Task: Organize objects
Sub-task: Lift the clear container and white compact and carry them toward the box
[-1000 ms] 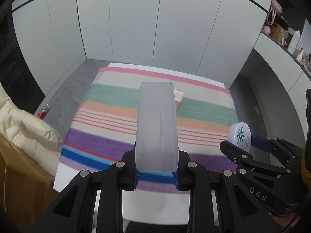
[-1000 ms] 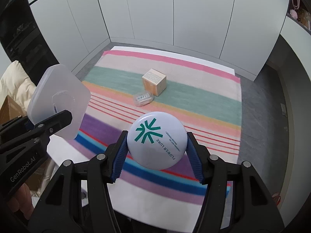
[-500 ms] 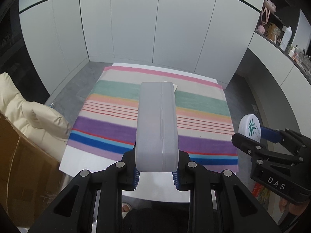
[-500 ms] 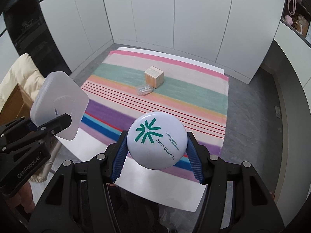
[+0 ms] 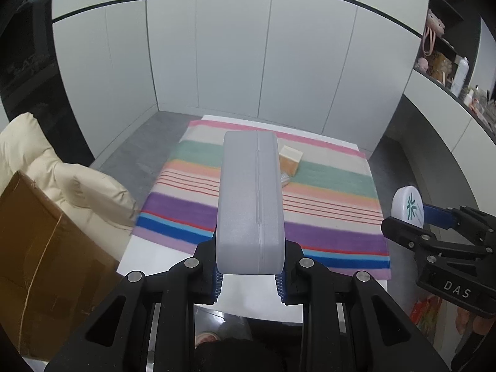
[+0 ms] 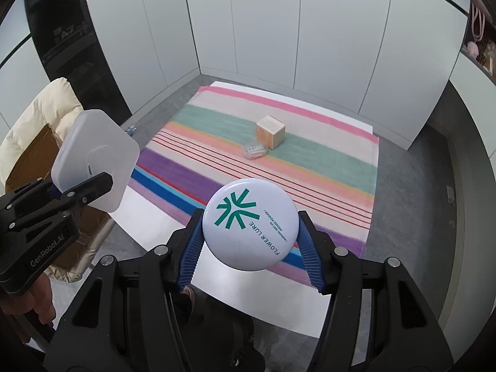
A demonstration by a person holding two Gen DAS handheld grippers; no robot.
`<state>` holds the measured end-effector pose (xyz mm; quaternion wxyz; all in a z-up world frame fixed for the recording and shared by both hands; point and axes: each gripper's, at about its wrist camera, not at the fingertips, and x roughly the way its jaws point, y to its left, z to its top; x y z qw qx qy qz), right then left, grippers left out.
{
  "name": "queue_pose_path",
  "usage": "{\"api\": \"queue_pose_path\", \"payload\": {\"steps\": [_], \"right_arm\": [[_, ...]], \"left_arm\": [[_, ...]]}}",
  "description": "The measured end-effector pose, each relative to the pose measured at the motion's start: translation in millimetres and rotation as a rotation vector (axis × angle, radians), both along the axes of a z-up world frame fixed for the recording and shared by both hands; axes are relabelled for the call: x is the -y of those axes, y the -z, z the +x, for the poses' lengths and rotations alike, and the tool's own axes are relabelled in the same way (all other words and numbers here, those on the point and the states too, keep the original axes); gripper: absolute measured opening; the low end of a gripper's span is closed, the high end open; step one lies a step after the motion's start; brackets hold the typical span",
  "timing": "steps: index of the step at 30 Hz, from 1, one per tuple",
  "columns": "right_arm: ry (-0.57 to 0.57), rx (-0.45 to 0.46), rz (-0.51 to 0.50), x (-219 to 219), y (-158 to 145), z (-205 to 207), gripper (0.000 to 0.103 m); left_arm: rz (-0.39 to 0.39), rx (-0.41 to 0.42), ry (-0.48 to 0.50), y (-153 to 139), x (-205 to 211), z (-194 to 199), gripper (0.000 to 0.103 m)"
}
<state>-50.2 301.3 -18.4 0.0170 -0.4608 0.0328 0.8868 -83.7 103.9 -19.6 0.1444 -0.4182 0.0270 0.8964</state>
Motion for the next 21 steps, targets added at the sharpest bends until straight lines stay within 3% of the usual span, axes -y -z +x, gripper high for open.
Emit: {"api": "queue_pose_path", "payload": {"steps": [21], "right_arm": [[-0.155, 0.004, 0.022, 91, 6, -43, 0.060]], "left_arm": [[0.036, 0.010, -0.143, 11, 90, -12, 0.027]]}}
